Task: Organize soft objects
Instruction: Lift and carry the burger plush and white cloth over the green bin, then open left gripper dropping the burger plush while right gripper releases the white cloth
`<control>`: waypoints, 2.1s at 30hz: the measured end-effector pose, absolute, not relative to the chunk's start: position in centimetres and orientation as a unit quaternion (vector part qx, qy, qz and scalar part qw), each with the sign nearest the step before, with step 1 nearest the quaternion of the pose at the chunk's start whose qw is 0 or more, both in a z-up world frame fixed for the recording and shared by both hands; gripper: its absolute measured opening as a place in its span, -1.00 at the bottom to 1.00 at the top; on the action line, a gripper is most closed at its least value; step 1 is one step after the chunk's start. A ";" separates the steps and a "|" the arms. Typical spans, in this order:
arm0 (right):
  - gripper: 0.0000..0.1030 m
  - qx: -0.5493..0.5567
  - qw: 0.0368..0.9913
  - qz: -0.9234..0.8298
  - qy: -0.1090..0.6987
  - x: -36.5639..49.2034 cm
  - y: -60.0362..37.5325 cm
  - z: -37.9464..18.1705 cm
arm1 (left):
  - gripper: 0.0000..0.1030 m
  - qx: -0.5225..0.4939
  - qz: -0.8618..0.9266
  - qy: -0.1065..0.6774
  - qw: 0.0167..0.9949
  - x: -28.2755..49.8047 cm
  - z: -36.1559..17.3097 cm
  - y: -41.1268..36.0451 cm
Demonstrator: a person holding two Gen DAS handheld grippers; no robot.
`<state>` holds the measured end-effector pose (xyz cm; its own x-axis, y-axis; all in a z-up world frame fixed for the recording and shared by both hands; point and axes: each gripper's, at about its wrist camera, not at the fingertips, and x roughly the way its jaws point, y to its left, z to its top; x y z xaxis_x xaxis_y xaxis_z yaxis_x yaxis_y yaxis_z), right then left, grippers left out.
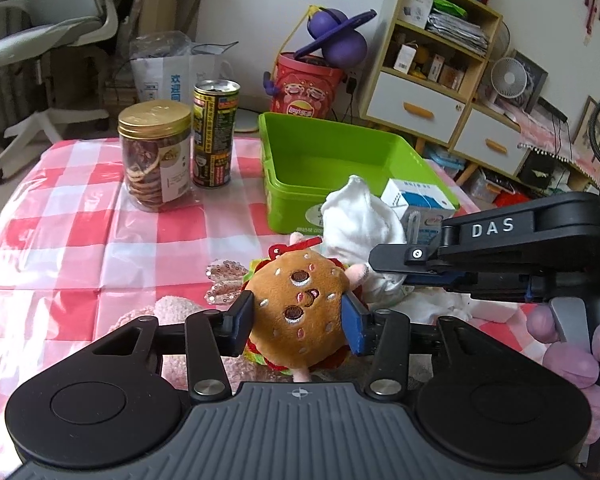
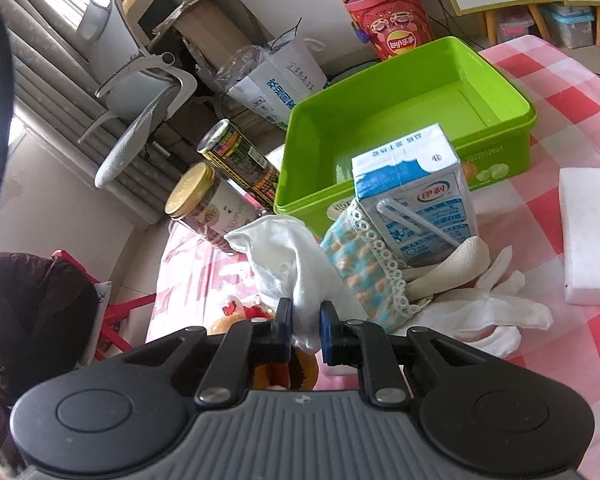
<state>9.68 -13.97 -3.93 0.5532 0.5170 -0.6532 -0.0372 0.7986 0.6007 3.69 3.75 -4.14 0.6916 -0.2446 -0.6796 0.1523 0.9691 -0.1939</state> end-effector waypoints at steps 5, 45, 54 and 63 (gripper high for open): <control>-1.00 0.276 0.839 0.173 0.435 9.4 -14.2 -3.3 | -0.11 -0.073 -0.103 0.370 0.920 3.6 -3.4 4.3; -1.00 0.381 0.844 0.111 0.360 17.8 -26.7 -2.0 | -0.15 -0.096 -0.101 0.336 0.931 15.6 -0.4 0.5; -1.00 0.365 0.838 0.098 0.395 20.9 -27.3 -6.3 | -0.15 -0.078 -0.092 0.356 0.927 20.5 -4.6 -1.0; -1.00 0.345 0.836 0.096 0.416 21.7 -26.4 -8.0 | -0.09 -0.075 -0.092 0.370 0.921 21.5 -6.8 -1.0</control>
<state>21.73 -26.41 -7.99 0.6346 0.4483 -0.6295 0.1261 0.7436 0.6566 21.46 -1.03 -6.82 0.7096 -0.2259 -0.6674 0.1145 0.9716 -0.2071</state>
